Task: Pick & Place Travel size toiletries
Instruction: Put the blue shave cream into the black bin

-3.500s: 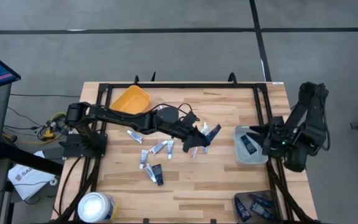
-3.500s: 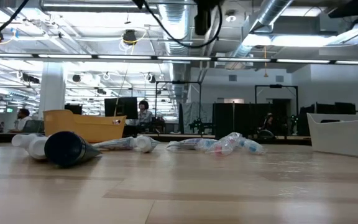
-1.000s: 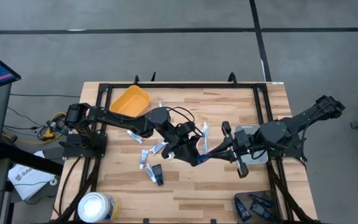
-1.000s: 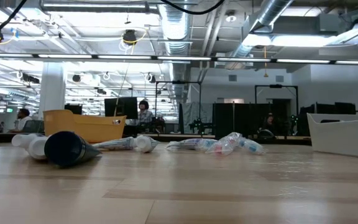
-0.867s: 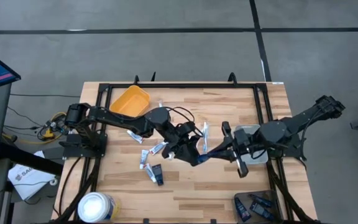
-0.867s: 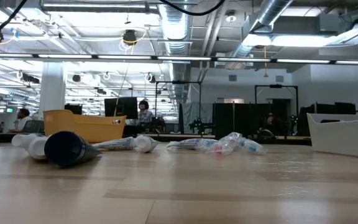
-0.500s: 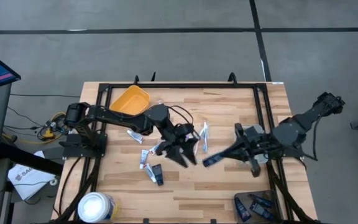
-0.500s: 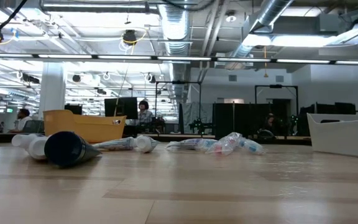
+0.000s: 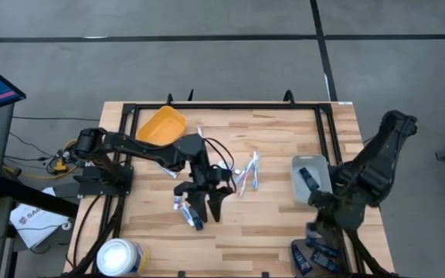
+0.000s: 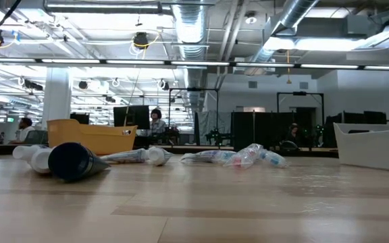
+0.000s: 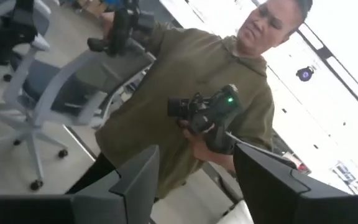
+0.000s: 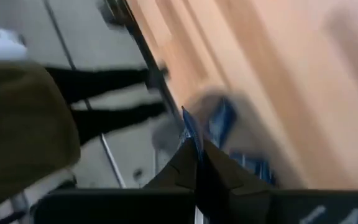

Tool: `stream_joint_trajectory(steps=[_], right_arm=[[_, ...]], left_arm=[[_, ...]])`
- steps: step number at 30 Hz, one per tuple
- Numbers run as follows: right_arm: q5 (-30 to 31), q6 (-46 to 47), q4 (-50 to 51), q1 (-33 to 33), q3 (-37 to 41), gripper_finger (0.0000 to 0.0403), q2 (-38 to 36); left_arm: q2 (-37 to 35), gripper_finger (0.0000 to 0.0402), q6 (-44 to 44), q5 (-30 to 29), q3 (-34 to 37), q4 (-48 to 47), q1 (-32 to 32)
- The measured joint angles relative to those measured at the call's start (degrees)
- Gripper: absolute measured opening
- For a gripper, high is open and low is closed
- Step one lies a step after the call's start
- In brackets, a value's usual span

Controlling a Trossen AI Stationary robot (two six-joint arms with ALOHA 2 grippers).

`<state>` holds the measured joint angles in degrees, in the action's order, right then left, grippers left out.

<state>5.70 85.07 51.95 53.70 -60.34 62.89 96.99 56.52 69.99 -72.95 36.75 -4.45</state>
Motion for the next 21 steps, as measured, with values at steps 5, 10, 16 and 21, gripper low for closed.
stream_joint_trajectory(steps=[5,10,16,21], right_arm=[[-9.28,8.02,0.96,2.36,-0.03,0.0000,5.48],[-15.54,8.19,-0.86,2.20,-0.02,0.0000,12.05],[-17.17,5.96,-3.49,1.38,-0.04,0.0016,17.22],[-22.33,5.55,-3.28,0.26,-0.04,0.0081,18.95]], left_arm=[[-3.03,0.0186,-1.82,-0.14,0.00,0.09,1.62],[-7.17,0.0177,-2.62,-0.77,0.00,0.15,4.31],[-13.02,0.0173,-3.04,-0.80,0.00,0.15,8.62],[-18.40,0.0172,-6.54,-0.98,0.00,0.25,12.34]])
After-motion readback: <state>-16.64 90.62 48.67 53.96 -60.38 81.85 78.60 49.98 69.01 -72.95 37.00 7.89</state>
